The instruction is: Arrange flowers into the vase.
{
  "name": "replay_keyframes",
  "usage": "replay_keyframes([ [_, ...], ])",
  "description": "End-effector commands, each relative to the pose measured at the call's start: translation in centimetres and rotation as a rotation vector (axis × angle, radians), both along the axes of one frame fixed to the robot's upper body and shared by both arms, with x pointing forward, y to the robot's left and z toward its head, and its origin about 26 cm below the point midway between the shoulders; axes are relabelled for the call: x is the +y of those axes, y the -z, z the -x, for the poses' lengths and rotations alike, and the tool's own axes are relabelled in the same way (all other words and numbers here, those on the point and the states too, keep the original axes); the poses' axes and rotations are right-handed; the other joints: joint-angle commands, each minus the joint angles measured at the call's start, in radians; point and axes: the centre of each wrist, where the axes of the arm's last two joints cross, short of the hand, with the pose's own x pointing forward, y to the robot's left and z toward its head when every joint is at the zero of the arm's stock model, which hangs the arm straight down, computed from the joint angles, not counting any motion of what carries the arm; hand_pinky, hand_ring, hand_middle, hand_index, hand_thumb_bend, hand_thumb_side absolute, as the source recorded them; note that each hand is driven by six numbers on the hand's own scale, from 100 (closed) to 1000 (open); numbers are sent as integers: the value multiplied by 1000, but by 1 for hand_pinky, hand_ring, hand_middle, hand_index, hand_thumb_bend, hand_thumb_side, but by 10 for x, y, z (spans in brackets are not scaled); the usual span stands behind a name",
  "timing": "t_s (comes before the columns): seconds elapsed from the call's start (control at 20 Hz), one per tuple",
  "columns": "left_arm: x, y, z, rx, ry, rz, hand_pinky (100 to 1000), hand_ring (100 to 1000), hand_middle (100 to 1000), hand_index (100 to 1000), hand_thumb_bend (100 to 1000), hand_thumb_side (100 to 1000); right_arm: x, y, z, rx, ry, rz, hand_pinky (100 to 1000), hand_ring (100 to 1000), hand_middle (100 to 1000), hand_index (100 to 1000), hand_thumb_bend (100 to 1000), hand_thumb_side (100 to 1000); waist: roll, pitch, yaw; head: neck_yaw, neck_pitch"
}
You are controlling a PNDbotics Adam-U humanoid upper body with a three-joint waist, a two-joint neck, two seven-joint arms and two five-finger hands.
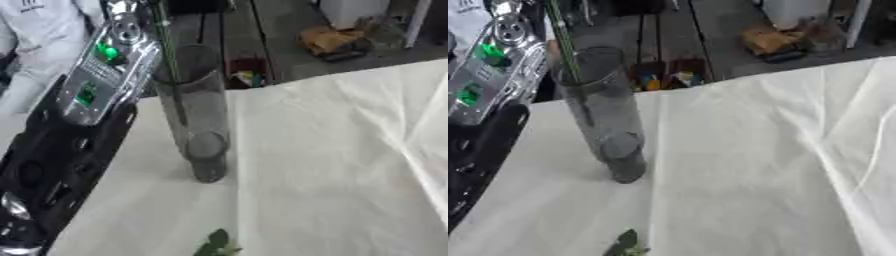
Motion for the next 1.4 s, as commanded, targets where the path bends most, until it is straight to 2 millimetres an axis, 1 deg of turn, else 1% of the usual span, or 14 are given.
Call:
replay_keyframes([
  [0.05, 7, -11, 7, -45, -5, 3, 100, 150, 313, 100, 100, 692, -1, -8, 3, -26, 5, 8, 869, 789, 359, 893, 100, 910, -7, -21, 1, -3, -14],
  [0.15, 7, -10, 7, -48, -1, 6, 100, 171, 328, 100, 100, 722, -1, -8, 2, -26, 5, 8, 869, 789, 359, 894, 100, 910, -7, -21, 1, -4, -15],
  [0.2, 7, -10, 7, -50, 1, 7, 100, 171, 328, 100, 100, 722, -1, -8, 2, -26, 4, 8, 869, 789, 359, 894, 100, 910, -7, -20, 2, -4, -15],
  [0.3, 7, -10, 8, -55, 7, 6, 100, 208, 359, 100, 100, 750, 0, -8, 2, -26, 4, 9, 870, 789, 359, 894, 100, 910, -7, -20, 3, -5, -16],
  [0.45, 7, -9, 8, -57, 13, 2, 100, 232, 408, 100, 100, 755, 0, -8, 2, -25, 3, 9, 871, 790, 358, 894, 100, 911, -7, -19, 4, -6, -15],
  [0.55, 6, -8, 8, -53, 17, -4, 124, 250, 433, 100, 100, 756, 0, -8, 2, -24, 3, 10, 871, 790, 357, 894, 100, 911, -6, -19, 4, -6, -15],
  [0.65, 7, -8, 8, -50, 19, -11, 139, 261, 442, 100, 100, 754, 0, -8, 2, -23, 2, 11, 871, 790, 358, 894, 100, 911, -6, -19, 4, -7, -16],
  [1.0, 7, -8, 7, -49, 19, -16, 139, 261, 442, 100, 100, 754, 0, -8, 2, -23, 2, 11, 871, 790, 358, 894, 100, 911, -6, -19, 4, -7, -16],
  [1.05, 7, -8, 7, -49, 19, -17, 205, 321, 523, 100, 100, 761, 0, -8, 2, -23, 2, 11, 871, 790, 359, 894, 100, 913, -6, -20, 4, -7, -17],
  [1.4, 10, -4, 7, -47, 15, -64, 206, 318, 530, 100, 100, 788, -1, -8, 2, -18, 6, 7, 872, 791, 358, 894, 100, 915, -4, -24, 6, -11, -21],
])
